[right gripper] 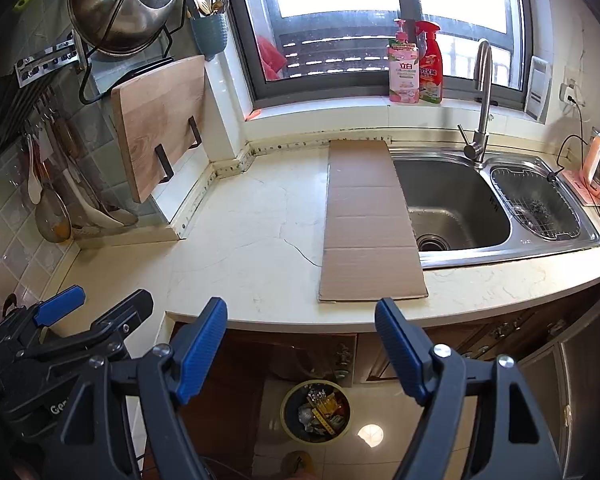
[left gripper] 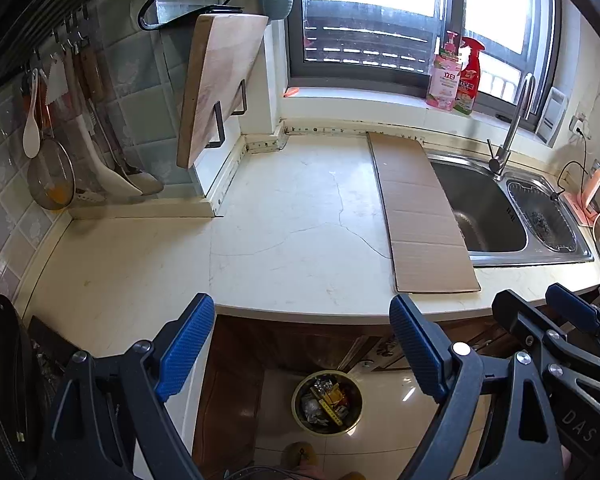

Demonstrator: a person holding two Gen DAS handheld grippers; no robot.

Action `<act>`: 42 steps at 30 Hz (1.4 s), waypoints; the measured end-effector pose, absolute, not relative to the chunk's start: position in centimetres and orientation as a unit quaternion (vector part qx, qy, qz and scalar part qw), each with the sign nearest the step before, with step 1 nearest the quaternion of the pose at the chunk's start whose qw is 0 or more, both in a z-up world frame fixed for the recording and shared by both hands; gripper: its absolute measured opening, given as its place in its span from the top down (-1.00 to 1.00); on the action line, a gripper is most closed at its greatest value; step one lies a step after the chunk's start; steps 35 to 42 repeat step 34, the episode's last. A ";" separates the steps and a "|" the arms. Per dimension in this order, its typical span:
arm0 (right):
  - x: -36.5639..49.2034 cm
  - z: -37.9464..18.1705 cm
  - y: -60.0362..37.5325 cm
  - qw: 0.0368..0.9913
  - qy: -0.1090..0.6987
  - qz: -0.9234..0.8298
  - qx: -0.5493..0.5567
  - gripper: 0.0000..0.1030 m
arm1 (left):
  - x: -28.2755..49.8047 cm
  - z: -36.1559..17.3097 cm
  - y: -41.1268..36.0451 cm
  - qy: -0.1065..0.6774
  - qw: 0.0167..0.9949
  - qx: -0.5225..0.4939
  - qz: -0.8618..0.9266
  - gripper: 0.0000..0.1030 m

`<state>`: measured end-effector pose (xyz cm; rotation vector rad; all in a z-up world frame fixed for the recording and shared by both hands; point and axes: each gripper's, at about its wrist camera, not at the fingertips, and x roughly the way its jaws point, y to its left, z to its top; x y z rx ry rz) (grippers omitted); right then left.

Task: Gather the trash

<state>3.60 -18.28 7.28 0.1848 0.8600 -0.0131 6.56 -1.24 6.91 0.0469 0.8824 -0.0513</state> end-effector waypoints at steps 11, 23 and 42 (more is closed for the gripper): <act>3.3 7.3 -18.5 0.905 0.415 -0.011 0.090 -0.49 | 6.6 6.8 -1.4 0.424 0.905 0.027 -0.029 -0.71; 2.4 7.3 -18.6 0.905 0.414 -0.020 0.095 -0.49 | 6.3 6.9 -1.6 0.422 0.905 0.033 -0.035 -0.70; 1.6 7.1 -18.1 0.904 0.416 -0.019 0.097 -0.49 | 5.3 6.7 -1.1 0.425 0.904 0.038 -0.034 -0.70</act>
